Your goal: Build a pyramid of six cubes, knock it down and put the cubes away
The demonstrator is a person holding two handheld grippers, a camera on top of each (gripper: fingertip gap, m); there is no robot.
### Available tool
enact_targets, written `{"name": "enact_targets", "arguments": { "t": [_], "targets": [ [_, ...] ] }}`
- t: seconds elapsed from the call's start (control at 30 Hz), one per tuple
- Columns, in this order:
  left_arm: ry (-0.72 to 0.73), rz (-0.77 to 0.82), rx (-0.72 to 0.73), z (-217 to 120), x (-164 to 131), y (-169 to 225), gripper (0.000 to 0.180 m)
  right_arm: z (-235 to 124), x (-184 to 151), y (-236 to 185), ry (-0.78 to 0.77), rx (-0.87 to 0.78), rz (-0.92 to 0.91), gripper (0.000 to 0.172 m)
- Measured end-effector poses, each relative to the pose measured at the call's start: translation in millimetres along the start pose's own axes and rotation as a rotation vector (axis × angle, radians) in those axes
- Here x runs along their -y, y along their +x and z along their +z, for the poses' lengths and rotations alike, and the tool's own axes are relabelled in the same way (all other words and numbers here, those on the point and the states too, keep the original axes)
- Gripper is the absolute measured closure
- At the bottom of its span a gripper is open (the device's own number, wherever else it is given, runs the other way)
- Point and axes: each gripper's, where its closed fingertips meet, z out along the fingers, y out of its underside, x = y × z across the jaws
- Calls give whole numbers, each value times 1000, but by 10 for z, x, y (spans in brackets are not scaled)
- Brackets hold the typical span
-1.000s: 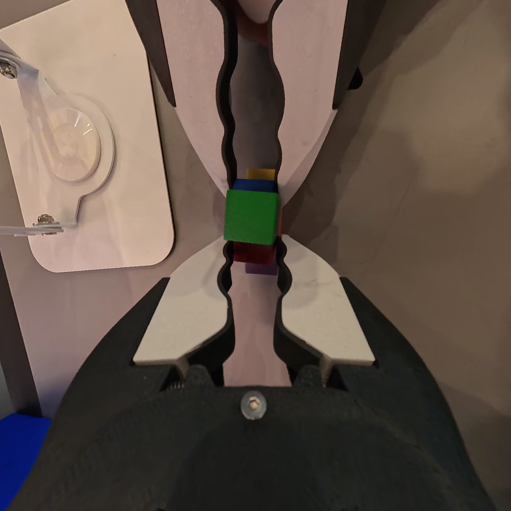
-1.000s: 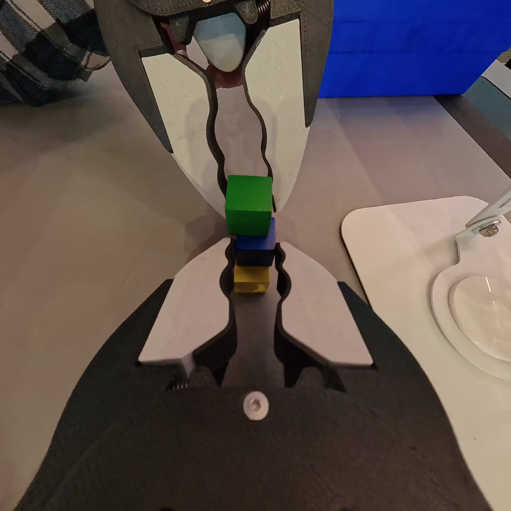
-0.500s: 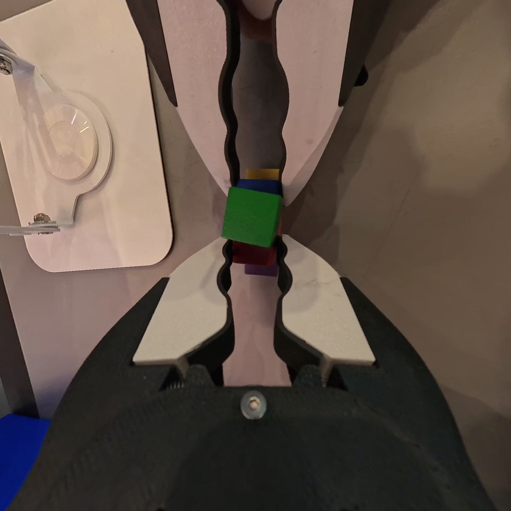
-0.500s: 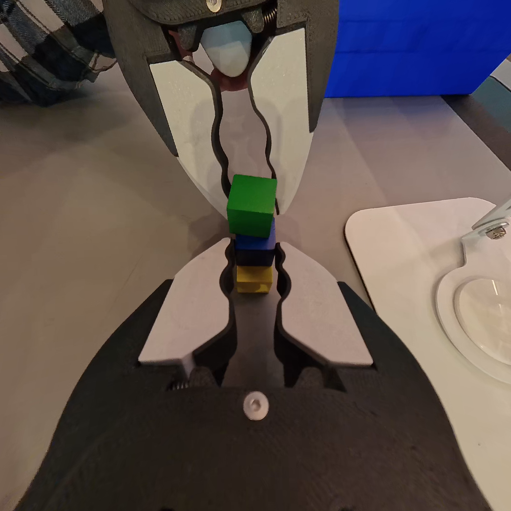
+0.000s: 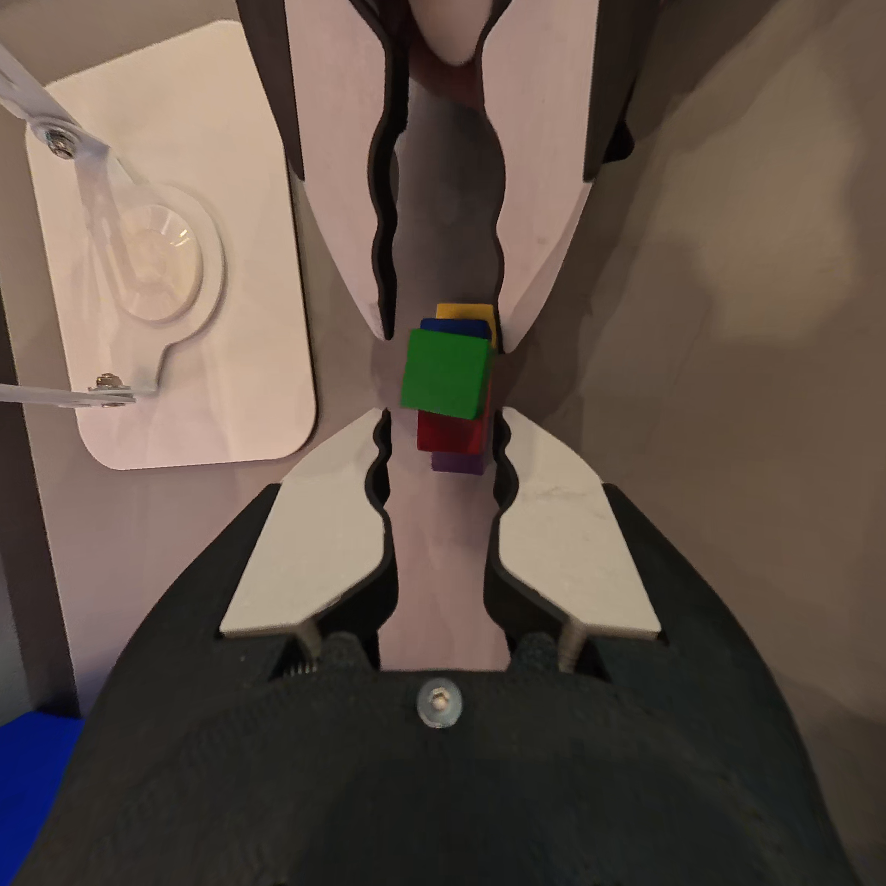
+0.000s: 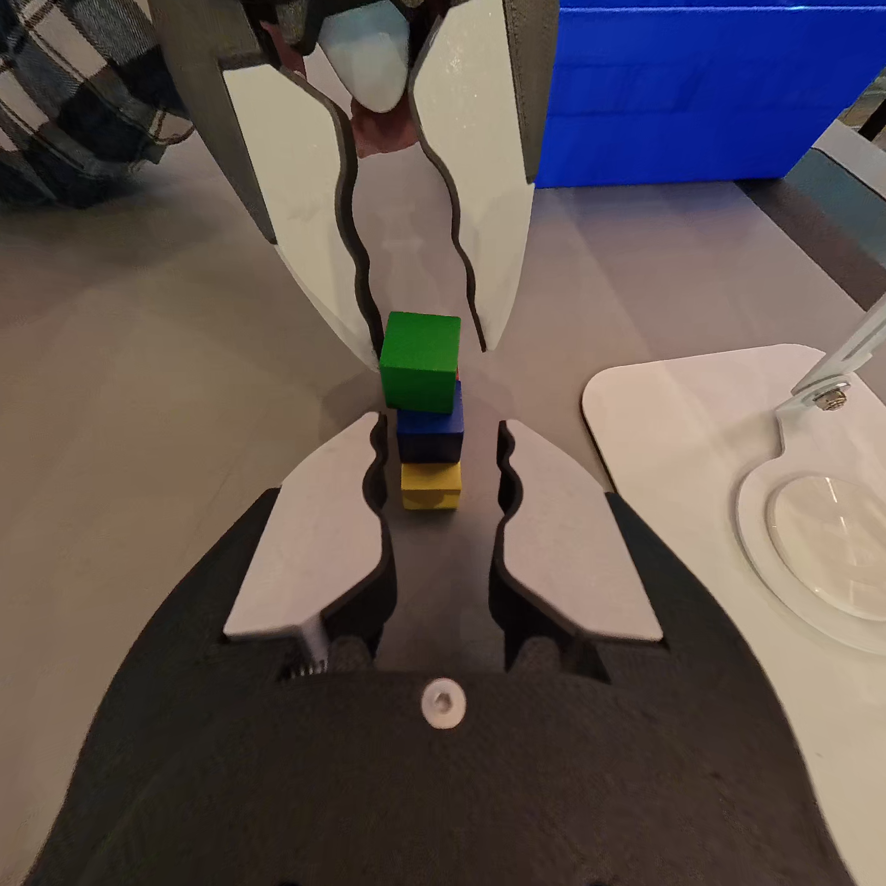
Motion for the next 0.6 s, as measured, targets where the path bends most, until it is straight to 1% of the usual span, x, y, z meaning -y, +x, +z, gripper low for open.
{"name": "enact_targets", "arguments": {
  "t": [0.17, 0.6],
  "targets": [
    [-2, 10, 9, 25, 15, -1, 143, -1, 51, 8, 18, -16, -15, 129],
    [-10, 15, 9, 51, -2, 0, 145, 9, 61, 17, 23, -18, -19, 134]
  ]
}}
